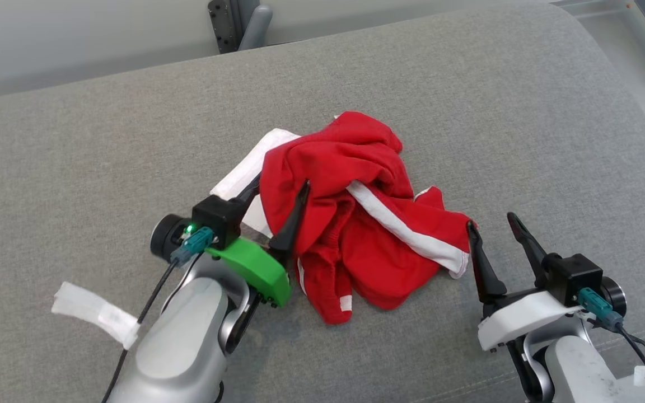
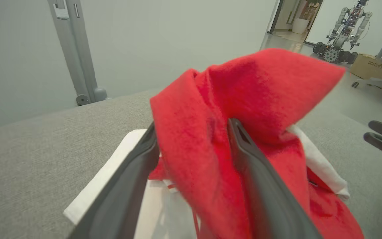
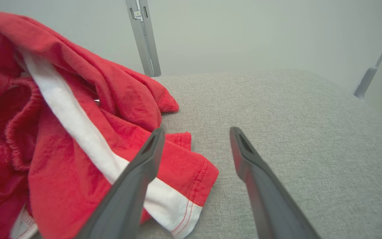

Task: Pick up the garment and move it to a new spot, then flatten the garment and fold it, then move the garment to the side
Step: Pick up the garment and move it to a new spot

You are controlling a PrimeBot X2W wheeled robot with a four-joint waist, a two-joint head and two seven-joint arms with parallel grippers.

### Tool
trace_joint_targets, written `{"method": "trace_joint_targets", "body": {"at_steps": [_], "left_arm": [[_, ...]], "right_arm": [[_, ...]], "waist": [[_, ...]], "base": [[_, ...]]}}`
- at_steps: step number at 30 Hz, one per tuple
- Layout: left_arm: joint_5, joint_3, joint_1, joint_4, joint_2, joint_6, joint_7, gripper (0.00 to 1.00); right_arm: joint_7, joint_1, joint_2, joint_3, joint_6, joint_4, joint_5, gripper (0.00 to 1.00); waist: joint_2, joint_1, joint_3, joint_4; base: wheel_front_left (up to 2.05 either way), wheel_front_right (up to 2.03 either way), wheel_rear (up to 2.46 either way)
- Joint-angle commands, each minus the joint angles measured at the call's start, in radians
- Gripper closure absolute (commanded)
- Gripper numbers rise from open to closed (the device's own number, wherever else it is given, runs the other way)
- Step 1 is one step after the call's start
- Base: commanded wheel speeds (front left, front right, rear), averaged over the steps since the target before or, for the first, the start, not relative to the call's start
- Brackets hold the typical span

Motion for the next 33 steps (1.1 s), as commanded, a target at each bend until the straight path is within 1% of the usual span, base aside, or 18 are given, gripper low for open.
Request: {"method": "trace_joint_targets", "body": {"at_steps": [1,10,15,20,24,28,30,33], "left_arm": [[0.012,0.025,0.031,-0.015,0.003,0.002,-0.001,0.00],[0.093,0.261,0.290,-0.201,-0.015,0.004,-0.001,0.00],[0.151,0.349,0.421,-0.327,-0.020,0.003,0.000,0.00],[0.185,0.434,0.539,-0.392,-0.025,0.003,0.000,0.00],[0.182,0.438,0.596,-0.411,-0.027,0.003,0.000,0.00],[0.169,0.427,0.607,-0.421,-0.026,0.003,0.000,0.00],[0.151,0.398,0.601,-0.430,-0.026,0.003,0.000,0.00],[0.130,0.315,0.568,-0.437,-0.026,0.003,0.000,0.00]], "right_arm": [[-0.003,0.003,-0.003,-0.007,-0.001,-0.002,-0.004,0.00],[-0.003,0.042,-0.006,-0.028,-0.001,-0.008,-0.007,0.00],[-0.003,0.069,-0.004,-0.035,-0.001,-0.016,-0.014,0.00],[-0.003,0.097,-0.002,-0.040,-0.001,-0.013,-0.013,0.00],[-0.003,0.117,-0.001,-0.048,-0.001,-0.018,-0.013,0.00],[-0.003,0.127,-0.001,-0.055,-0.001,-0.020,-0.017,0.00],[-0.003,0.128,-0.002,-0.059,-0.001,-0.021,-0.018,0.00],[-0.003,0.122,-0.005,-0.057,-0.001,-0.022,-0.022,0.00]], "waist": [[-0.0001,0.0000,-0.009,0.018],[-0.0001,0.0000,-0.086,0.109],[-0.0001,0.0000,-0.128,0.145],[-0.0001,0.0000,-0.171,0.156],[-0.0001,0.0000,-0.186,0.158],[-0.0001,0.0000,-0.191,0.159],[-0.0001,0.0000,-0.190,0.159],[-0.0001,0.0000,-0.180,0.156]], "base": [[0.00,0.00,0.00],[0.00,0.00,0.00],[0.00,0.00,0.00],[0.00,0.00,0.00],[0.00,0.00,0.00],[0.00,0.00,0.00],[0.00,0.00,0.00],[0.00,0.00,0.00]]}}
